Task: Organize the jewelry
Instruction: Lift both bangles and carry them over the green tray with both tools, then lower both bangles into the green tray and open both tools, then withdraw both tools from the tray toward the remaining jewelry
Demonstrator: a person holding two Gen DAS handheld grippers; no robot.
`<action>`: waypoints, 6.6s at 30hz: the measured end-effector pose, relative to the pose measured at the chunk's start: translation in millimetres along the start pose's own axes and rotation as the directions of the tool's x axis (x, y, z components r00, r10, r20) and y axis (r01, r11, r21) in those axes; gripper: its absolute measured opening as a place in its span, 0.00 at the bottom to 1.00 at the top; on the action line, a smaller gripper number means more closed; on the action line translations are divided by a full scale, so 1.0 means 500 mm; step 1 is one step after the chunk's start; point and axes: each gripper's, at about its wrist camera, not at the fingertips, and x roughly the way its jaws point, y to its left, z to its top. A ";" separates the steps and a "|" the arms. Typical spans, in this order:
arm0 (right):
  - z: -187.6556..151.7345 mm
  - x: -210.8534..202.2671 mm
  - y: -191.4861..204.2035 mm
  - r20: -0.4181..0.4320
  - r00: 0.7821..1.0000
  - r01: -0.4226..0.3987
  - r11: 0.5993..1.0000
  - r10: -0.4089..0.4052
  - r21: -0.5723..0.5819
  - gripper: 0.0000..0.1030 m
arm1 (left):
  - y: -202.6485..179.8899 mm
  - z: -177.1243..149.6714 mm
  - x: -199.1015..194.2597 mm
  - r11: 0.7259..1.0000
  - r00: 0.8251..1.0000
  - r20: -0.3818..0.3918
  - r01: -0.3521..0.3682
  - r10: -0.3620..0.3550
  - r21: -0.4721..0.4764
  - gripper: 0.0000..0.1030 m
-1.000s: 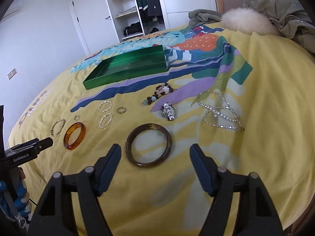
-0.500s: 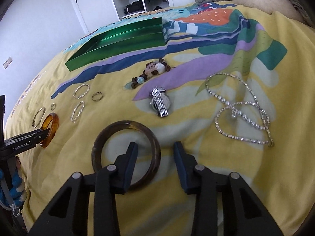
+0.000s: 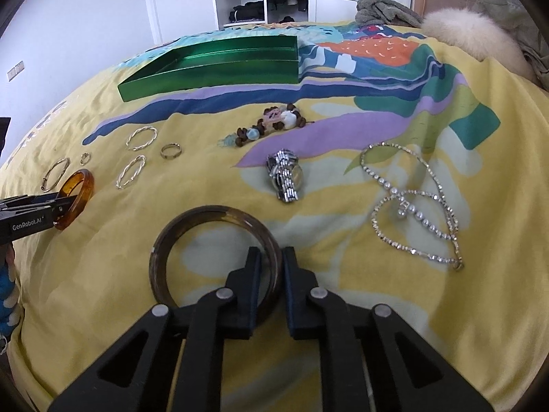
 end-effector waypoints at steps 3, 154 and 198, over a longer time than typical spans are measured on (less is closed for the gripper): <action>-0.006 -0.014 -0.001 0.014 1.000 0.000 1.000 0.000 0.007 0.10 | -0.007 -0.003 -0.003 1.000 1.000 -0.003 -0.002 0.002 0.008 0.22; 0.587 0.391 -0.030 0.034 0.999 -0.001 0.998 -0.001 0.066 0.09 | -0.035 0.576 0.268 0.993 0.990 0.078 -0.114 0.116 -0.031 0.10; 0.264 -0.527 -0.007 0.442 0.896 -0.039 0.999 0.049 -0.031 0.27 | 0.078 0.168 -0.502 0.997 0.909 0.411 -0.077 0.061 0.022 0.37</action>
